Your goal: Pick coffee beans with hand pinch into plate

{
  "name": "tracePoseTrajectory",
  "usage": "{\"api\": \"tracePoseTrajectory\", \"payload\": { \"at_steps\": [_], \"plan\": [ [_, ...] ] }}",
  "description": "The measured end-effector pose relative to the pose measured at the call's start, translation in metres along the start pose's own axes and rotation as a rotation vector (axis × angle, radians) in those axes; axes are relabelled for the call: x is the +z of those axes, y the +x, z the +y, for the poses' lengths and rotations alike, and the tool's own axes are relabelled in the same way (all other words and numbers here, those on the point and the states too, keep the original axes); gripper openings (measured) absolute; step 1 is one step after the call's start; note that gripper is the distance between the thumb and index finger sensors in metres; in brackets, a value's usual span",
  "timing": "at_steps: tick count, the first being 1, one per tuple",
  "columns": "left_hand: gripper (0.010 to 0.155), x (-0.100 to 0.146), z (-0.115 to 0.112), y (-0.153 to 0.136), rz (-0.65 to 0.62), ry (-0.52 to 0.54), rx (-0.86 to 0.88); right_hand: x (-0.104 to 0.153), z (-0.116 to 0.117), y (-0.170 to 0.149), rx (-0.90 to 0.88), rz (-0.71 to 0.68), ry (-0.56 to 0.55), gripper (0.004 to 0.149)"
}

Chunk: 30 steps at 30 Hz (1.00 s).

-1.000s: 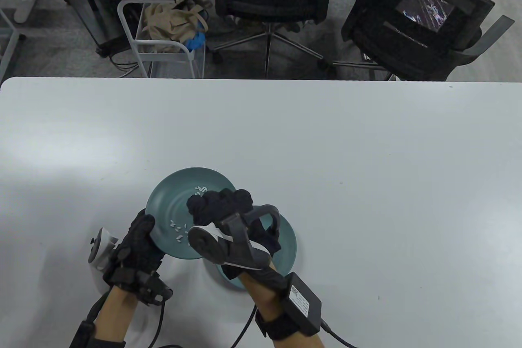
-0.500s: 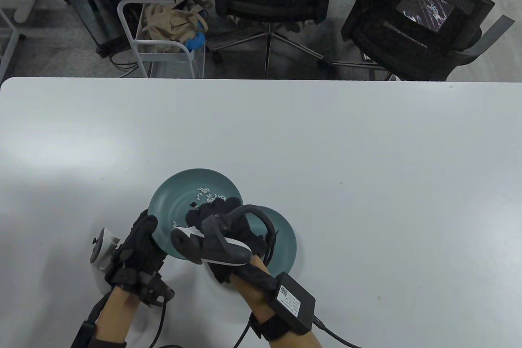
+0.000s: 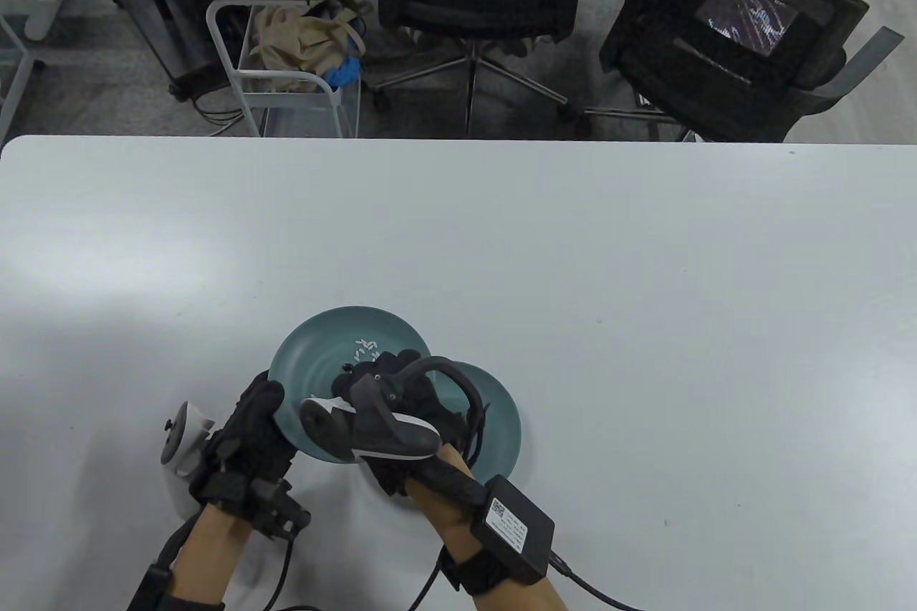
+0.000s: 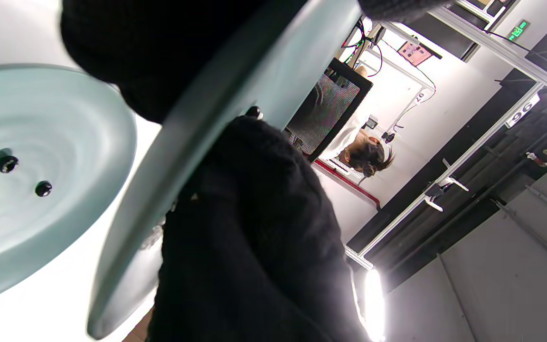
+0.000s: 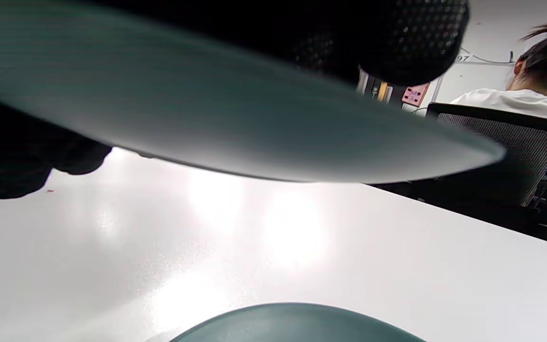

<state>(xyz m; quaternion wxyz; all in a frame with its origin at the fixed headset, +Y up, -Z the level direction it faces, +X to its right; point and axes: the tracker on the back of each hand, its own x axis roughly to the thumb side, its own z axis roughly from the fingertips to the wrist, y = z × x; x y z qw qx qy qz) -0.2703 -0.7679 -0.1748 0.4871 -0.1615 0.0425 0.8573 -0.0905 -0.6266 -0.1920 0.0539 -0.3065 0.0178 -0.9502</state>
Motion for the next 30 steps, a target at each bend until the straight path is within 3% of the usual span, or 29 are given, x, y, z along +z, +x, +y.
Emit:
{"api": "tracePoseTrajectory", "payload": {
  "at_steps": [18,30],
  "plan": [
    [0.062,0.0,-0.001,0.0,0.005,-0.011,0.0,0.0,0.003,-0.004,-0.02,0.004,-0.07,0.039],
    [0.061,-0.002,-0.001,-0.003,0.023,-0.016,0.027,0.008,-0.009,-0.012,-0.1,0.013,-0.111,0.037]
  ]
}}
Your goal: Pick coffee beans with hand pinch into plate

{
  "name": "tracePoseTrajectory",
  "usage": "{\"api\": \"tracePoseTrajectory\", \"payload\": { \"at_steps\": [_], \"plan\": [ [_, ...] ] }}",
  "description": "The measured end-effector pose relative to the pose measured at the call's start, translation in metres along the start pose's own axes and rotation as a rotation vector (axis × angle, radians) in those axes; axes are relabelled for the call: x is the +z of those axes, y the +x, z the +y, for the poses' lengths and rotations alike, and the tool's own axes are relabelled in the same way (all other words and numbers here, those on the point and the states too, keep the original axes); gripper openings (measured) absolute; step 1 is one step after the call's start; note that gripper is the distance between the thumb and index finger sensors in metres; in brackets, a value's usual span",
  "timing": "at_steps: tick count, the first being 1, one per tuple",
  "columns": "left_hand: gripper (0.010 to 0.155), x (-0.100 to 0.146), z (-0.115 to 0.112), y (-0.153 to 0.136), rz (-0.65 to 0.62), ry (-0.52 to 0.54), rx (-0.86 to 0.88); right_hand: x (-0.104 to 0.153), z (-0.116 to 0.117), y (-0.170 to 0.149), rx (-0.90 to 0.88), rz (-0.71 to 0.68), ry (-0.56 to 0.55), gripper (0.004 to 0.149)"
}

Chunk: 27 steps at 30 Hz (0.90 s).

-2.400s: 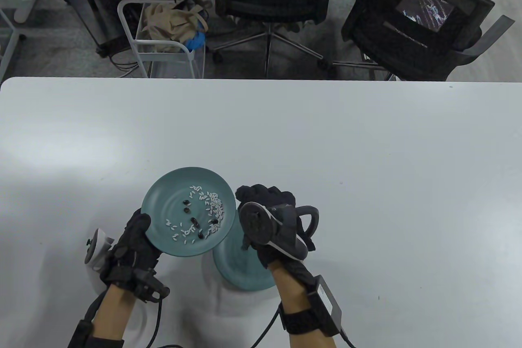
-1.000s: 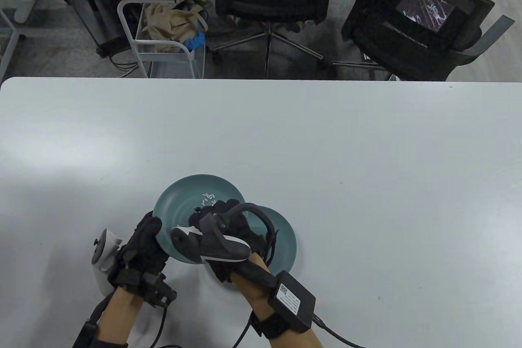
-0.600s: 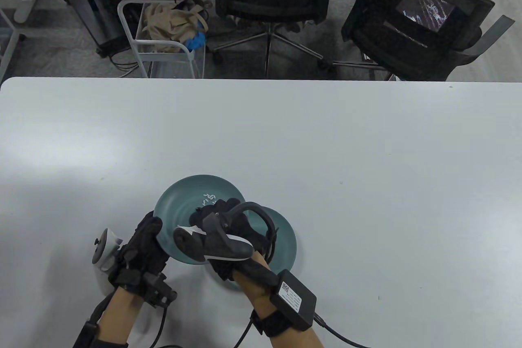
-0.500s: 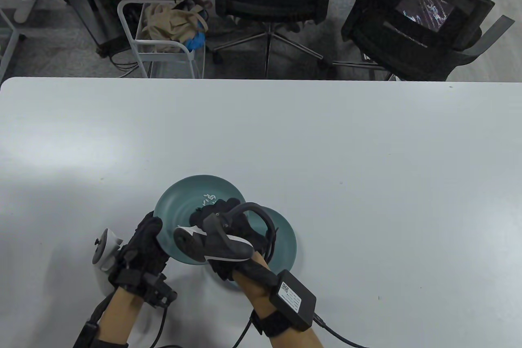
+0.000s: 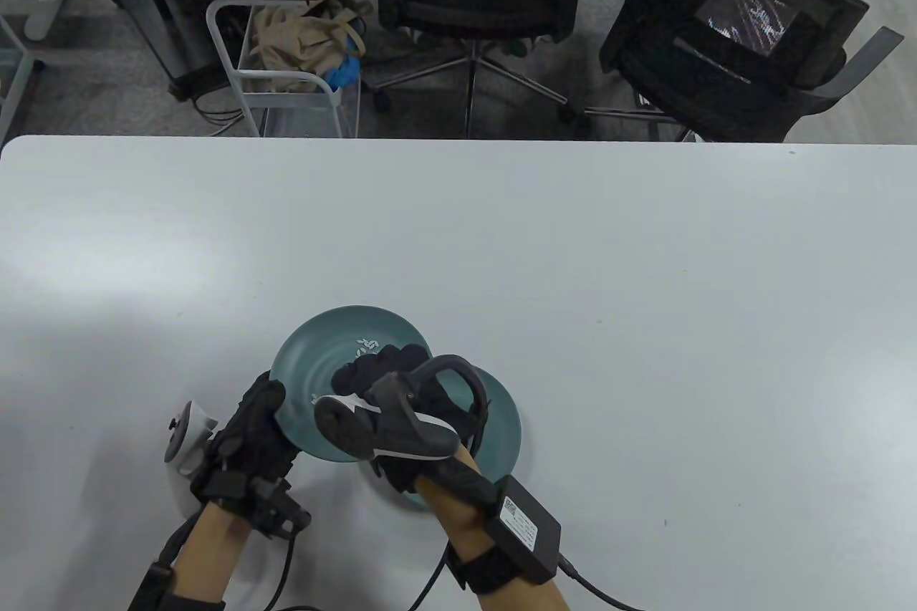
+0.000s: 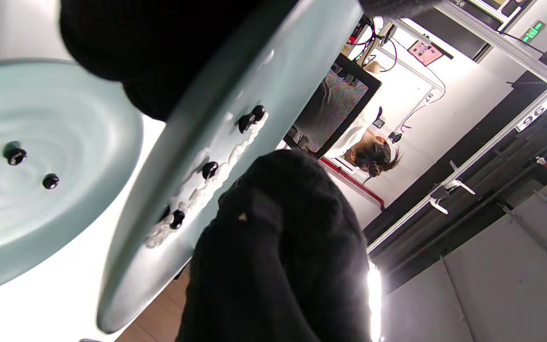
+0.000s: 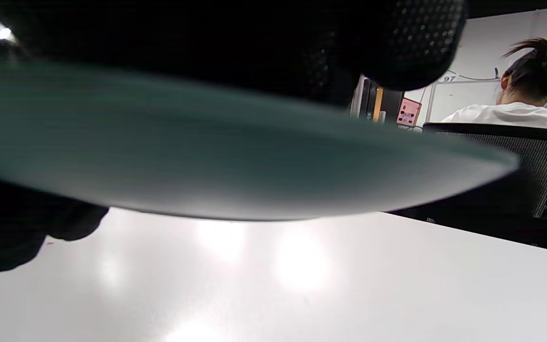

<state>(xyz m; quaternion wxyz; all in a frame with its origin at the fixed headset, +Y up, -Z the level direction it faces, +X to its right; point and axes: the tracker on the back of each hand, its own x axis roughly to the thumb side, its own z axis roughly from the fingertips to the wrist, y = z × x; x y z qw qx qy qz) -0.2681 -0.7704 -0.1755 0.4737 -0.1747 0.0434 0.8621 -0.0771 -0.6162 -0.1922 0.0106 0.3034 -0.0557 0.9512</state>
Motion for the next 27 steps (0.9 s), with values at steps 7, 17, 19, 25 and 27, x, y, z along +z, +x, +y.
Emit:
{"api": "tracePoseTrajectory", "payload": {
  "at_steps": [7,17,19,25,27],
  "plan": [
    [0.061,0.0,0.001,0.002,-0.003,0.006,0.006,0.004,-0.008,-0.009,-0.049,0.015,-0.014,0.037],
    [0.061,0.001,0.002,0.005,-0.011,0.011,0.017,0.019,-0.04,-0.033,-0.128,0.071,-0.124,0.037],
    [0.061,0.002,0.002,0.005,-0.015,0.012,0.021,0.025,-0.049,-0.04,-0.14,0.098,-0.148,0.037],
    [0.061,0.002,0.003,0.007,-0.022,0.015,0.026,0.036,-0.06,-0.059,-0.117,0.186,-0.11,0.037],
    [0.061,0.002,0.004,0.007,-0.021,0.016,0.025,0.036,-0.06,-0.063,-0.067,0.208,-0.085,0.037]
  ]
}}
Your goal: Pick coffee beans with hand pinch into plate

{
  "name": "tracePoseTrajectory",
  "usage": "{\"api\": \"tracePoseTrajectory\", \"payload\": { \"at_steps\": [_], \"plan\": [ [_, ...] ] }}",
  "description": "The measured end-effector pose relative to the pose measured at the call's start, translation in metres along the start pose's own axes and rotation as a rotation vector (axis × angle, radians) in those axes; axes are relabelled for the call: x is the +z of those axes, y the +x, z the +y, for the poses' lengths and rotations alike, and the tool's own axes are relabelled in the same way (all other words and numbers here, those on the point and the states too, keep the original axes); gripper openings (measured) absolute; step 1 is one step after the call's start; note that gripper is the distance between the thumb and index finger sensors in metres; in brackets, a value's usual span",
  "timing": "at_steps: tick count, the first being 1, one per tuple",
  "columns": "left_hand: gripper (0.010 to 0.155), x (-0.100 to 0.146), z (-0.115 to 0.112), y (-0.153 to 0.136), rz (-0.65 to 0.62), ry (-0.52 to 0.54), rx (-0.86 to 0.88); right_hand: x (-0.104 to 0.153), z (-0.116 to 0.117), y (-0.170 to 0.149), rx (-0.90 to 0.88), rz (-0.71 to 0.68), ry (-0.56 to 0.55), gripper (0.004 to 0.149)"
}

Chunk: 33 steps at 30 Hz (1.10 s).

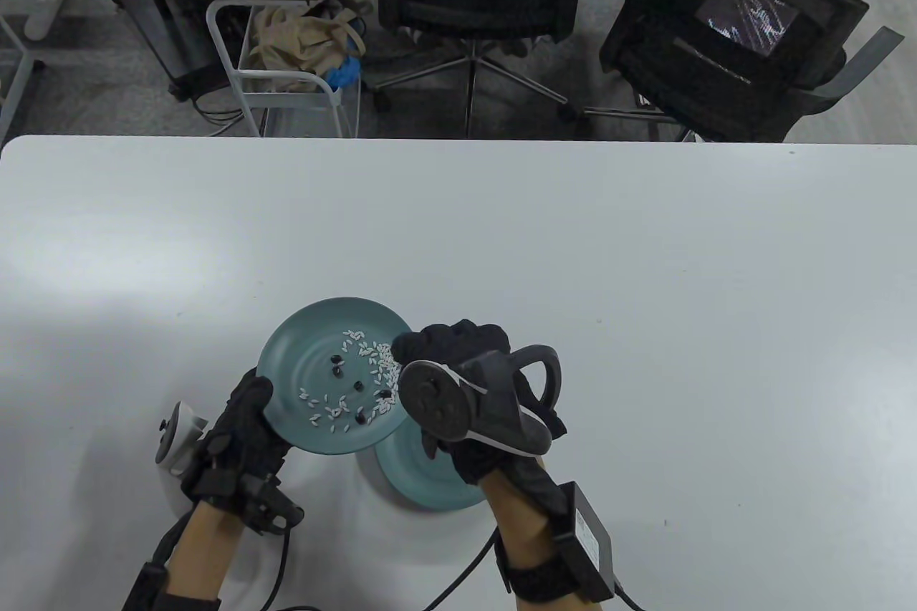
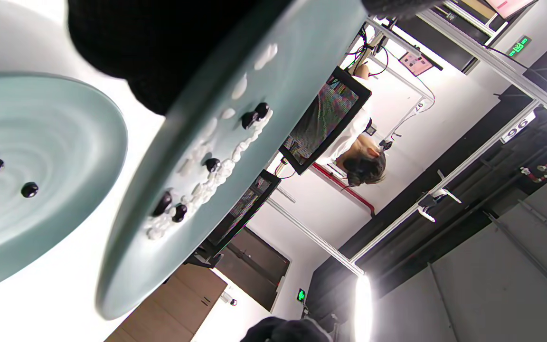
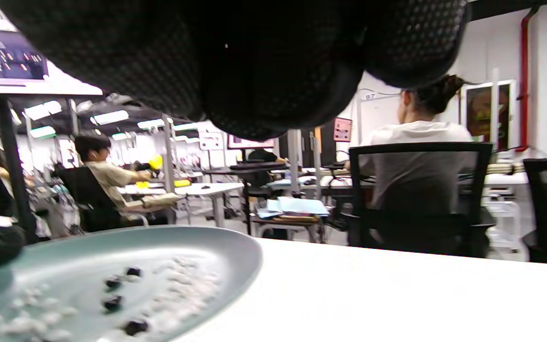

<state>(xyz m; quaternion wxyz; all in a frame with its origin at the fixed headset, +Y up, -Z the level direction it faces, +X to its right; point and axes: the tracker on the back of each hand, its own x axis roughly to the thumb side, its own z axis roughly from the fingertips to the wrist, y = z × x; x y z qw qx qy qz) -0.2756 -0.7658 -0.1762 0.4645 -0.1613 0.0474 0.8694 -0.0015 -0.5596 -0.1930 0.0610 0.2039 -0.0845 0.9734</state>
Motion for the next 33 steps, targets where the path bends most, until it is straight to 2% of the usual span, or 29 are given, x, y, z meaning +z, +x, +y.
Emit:
{"api": "tracePoseTrajectory", "payload": {
  "at_steps": [6,12,26,33],
  "plan": [
    [0.061,0.001,0.001,0.001,-0.002,0.003,0.004,-0.002,0.009,-0.009,0.055,0.072,0.062,0.037],
    [0.061,0.001,0.001,0.001,0.0,0.003,0.007,-0.006,0.023,-0.015,0.087,0.114,0.202,0.037],
    [0.061,0.002,0.002,0.003,0.002,0.013,0.004,-0.016,0.08,-0.029,0.144,0.164,0.459,0.038],
    [0.061,0.002,0.002,0.003,0.002,0.015,0.006,-0.018,0.093,-0.03,0.137,0.164,0.538,0.038]
  ]
}}
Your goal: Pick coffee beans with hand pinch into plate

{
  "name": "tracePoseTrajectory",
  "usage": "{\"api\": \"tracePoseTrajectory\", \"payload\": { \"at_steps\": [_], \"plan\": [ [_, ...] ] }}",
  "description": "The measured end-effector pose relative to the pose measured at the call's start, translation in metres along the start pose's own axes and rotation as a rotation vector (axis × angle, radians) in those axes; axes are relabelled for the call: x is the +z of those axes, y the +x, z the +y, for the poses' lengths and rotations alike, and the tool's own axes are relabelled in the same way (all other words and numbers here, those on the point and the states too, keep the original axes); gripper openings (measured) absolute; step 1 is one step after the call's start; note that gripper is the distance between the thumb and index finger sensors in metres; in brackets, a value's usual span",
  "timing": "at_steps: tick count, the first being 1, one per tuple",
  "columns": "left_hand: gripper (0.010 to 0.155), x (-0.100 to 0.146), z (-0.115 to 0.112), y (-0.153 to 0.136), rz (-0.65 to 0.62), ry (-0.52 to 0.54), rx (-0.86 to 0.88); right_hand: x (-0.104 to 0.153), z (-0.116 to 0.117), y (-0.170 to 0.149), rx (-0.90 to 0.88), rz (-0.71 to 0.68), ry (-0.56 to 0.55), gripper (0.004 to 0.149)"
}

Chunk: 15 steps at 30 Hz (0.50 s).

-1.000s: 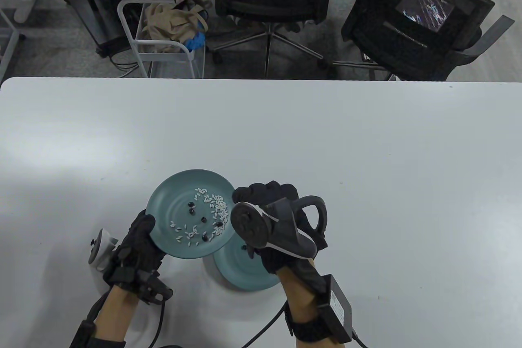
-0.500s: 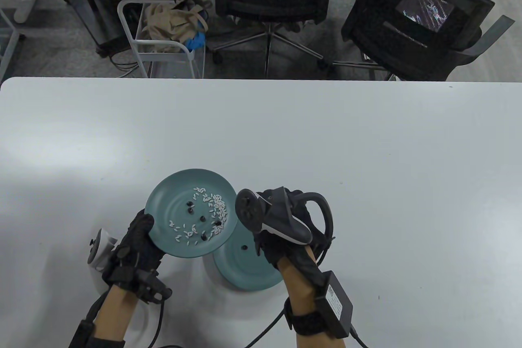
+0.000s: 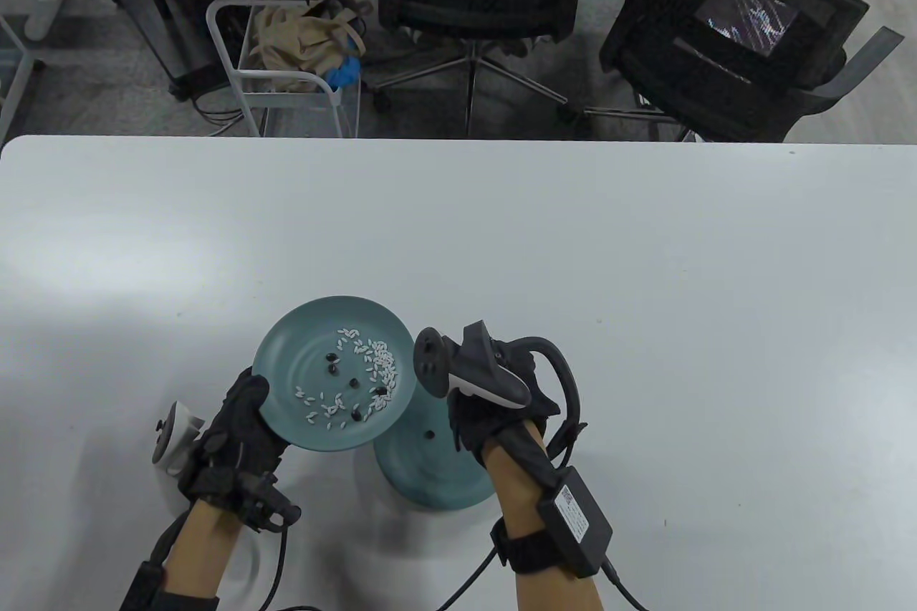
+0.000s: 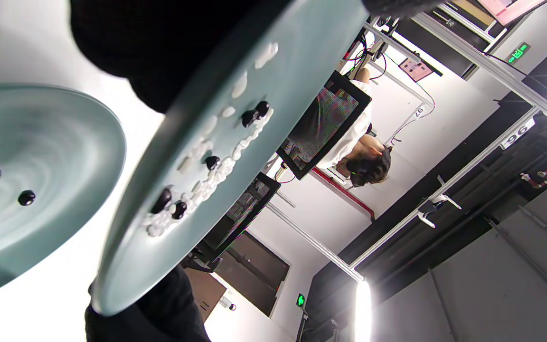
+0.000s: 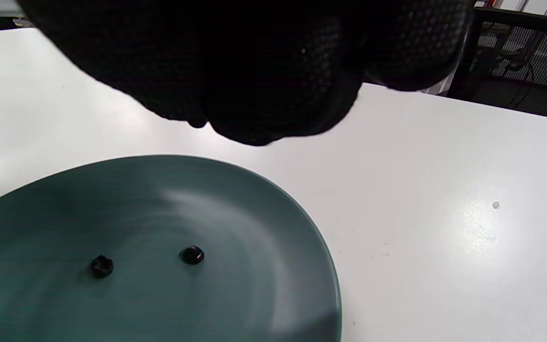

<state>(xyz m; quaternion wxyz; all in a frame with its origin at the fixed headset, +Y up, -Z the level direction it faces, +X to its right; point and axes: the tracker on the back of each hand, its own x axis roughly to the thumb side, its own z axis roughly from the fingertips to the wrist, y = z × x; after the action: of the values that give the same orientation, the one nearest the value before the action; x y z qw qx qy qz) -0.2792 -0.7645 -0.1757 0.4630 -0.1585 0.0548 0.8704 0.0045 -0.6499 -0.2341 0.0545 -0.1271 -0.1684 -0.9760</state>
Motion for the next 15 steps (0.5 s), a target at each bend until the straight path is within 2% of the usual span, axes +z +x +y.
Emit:
{"api": "tracePoseTrajectory", "payload": {
  "at_steps": [15],
  "plan": [
    [0.061,-0.0005,0.001,-0.0002,0.0,-0.002,-0.004,-0.0002,0.0021,0.0035,0.005,-0.011,0.023,0.039]
  ]
}}
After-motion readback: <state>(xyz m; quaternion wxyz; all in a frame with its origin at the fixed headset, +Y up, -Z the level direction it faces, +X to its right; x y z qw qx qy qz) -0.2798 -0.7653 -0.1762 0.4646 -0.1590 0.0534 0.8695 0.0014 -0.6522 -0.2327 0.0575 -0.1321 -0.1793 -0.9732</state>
